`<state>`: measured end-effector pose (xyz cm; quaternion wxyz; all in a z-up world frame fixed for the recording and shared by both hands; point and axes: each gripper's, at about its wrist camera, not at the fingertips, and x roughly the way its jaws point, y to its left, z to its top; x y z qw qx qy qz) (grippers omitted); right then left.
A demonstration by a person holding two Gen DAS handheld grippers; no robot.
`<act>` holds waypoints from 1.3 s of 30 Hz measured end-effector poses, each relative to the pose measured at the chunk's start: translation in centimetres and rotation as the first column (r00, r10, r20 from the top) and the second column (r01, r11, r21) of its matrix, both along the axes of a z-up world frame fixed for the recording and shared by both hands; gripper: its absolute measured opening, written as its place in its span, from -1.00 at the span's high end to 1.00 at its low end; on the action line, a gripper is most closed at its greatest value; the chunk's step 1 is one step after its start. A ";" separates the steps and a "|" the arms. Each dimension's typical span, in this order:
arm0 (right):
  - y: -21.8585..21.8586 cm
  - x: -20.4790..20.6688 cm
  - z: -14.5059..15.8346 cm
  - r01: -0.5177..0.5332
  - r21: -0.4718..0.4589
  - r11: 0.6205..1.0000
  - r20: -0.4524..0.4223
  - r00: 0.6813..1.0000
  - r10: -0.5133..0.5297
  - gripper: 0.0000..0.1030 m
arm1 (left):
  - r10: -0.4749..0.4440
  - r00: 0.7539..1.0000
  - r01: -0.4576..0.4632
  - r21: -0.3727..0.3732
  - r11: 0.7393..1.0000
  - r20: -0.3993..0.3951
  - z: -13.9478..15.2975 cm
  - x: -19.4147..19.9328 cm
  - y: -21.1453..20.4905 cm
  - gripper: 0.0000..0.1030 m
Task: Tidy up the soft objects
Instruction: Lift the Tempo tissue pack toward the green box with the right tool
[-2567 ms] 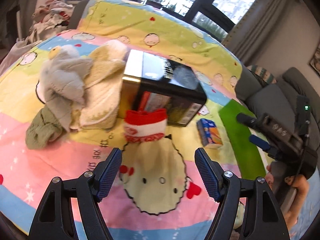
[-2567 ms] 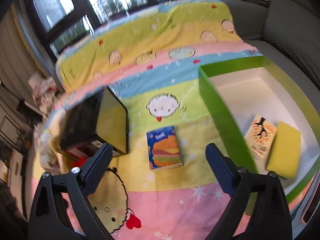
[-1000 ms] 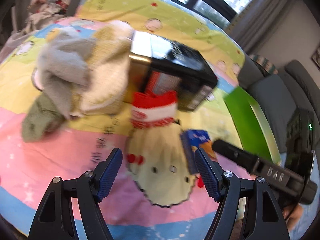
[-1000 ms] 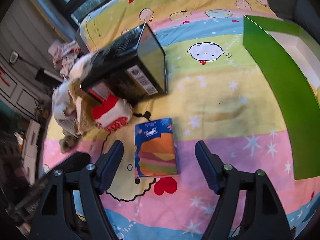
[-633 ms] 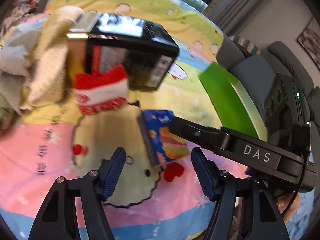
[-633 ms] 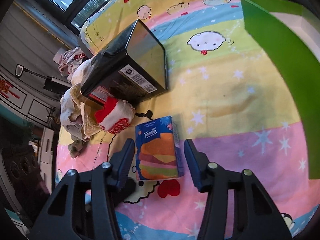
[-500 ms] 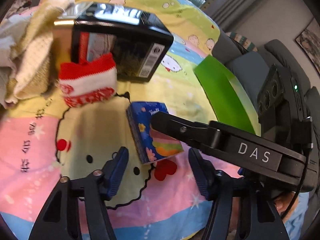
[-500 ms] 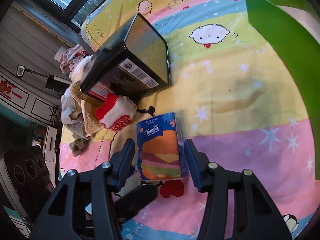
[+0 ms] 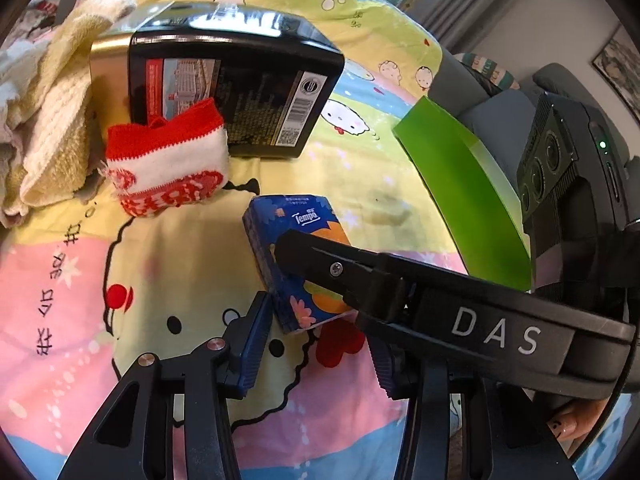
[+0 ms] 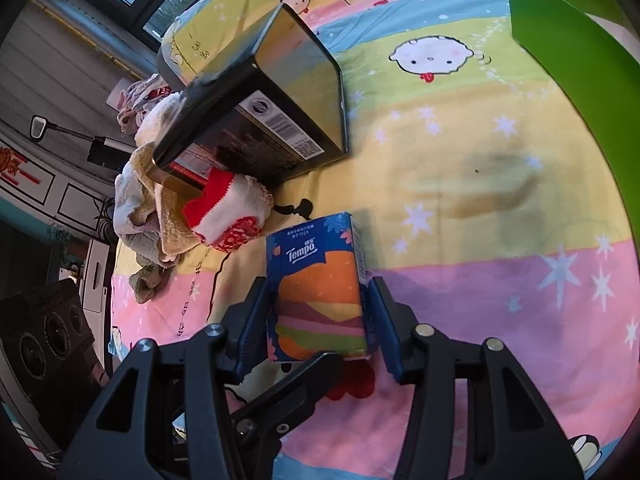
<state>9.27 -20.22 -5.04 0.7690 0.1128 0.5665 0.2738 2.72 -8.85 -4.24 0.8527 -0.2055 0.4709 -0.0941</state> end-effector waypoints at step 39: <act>-2.7 -4.0 8.5 0.044 0.073 0.996 0.291 0.955 -0.063 0.06 | -0.039 0.962 0.025 0.055 0.998 0.271 7.1 -3.4 -2.8 0.09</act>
